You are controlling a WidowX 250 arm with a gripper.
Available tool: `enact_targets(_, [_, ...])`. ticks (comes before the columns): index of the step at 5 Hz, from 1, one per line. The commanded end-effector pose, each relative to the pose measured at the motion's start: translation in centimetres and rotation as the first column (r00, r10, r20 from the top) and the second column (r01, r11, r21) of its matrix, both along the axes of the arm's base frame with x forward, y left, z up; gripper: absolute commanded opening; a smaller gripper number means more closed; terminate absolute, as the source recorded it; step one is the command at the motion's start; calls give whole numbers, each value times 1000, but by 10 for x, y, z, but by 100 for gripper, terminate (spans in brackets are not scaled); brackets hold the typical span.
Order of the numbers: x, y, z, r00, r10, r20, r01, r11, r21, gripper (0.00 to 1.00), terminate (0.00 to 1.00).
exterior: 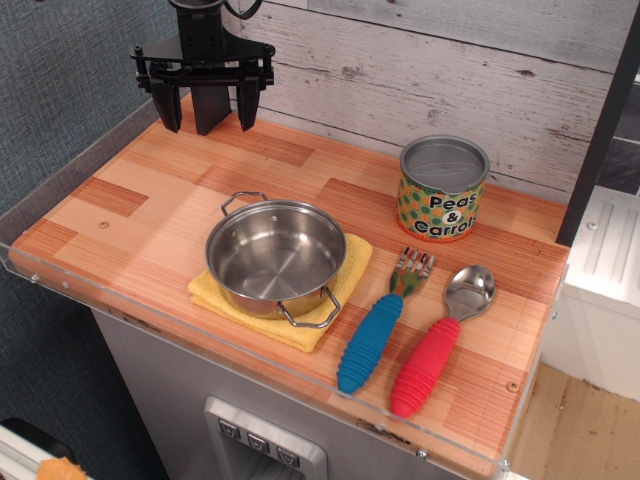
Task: Move spoon to left of pot, yellow cloth.
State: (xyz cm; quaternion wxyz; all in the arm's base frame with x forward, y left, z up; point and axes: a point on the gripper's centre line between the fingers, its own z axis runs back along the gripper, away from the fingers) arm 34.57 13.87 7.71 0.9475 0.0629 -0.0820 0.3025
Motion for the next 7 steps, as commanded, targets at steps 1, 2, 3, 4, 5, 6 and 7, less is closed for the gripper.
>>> enact_targets(1, [0, 0, 0, 1000, 0, 0, 0, 1000, 0, 100, 0])
enact_targets(2, [-4, -13, 8, 999, -52, -2, 52, 999, 0, 100, 0])
enact_targets(3, [-7, -25, 16, 994, -112, -9, 112, 994, 11, 100, 0])
enact_targets(4, [-10, -42, 24, 982, -188, -22, 189, 982, 17, 100, 0])
enact_targets(5, [-12, -67, 32, 969, -247, -18, 248, 968, 28, 100, 0])
enact_targets(6, [-16, -88, 34, 962, -274, -12, 274, 961, 15, 100, 0])
enact_targets(7, [-24, -112, 32, 951, -308, -3, 308, 951, -12, 100, 0])
